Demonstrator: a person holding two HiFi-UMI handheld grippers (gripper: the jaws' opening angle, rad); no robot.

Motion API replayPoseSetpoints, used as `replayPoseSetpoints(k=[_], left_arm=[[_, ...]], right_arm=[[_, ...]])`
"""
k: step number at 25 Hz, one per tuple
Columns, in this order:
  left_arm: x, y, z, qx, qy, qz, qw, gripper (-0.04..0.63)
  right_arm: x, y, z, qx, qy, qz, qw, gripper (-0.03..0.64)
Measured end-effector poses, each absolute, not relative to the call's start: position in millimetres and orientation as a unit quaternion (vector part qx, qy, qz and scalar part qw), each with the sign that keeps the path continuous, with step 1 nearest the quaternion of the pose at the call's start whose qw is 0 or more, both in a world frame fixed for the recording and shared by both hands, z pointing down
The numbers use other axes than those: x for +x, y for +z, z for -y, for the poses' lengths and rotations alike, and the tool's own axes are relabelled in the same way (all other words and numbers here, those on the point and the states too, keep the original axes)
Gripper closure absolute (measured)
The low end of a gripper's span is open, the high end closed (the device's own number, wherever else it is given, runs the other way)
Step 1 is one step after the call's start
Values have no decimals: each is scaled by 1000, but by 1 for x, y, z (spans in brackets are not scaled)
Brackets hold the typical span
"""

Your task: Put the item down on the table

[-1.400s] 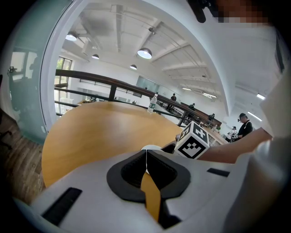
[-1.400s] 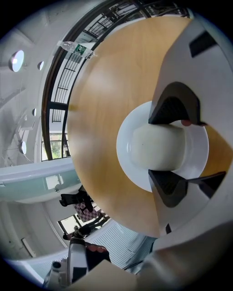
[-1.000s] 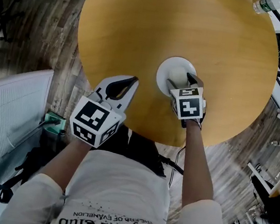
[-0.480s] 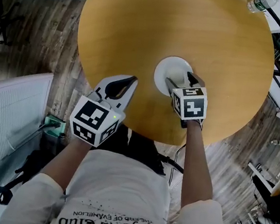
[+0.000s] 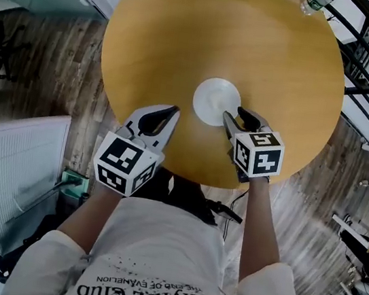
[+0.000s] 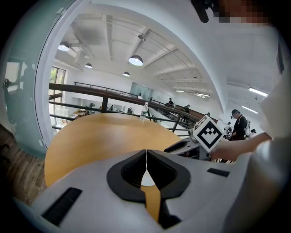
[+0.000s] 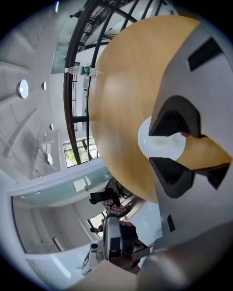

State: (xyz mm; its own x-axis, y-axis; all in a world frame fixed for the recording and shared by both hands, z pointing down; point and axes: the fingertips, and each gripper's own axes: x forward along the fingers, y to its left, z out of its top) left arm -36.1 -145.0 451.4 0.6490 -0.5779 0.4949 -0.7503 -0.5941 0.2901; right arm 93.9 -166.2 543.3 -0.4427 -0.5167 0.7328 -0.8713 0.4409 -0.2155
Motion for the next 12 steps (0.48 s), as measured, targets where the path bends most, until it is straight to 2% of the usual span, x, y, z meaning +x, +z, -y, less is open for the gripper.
replayPoseSetpoints(k=[2,3,4,12], left_arm=[[-33,441,140,879,173,379,234,571],[-32,436,137,880,171,378,230,571],[-31,431,134,881,170,378,226,571],[-24,403,95,896,170,356,205,571]], right_arm=[[98,523,156,444,290,802,274,503],[101,513,151,448,283,806,264,561],[103,504,145,450,280,809,254,575],[112,447,90,475,271,817,183,589]])
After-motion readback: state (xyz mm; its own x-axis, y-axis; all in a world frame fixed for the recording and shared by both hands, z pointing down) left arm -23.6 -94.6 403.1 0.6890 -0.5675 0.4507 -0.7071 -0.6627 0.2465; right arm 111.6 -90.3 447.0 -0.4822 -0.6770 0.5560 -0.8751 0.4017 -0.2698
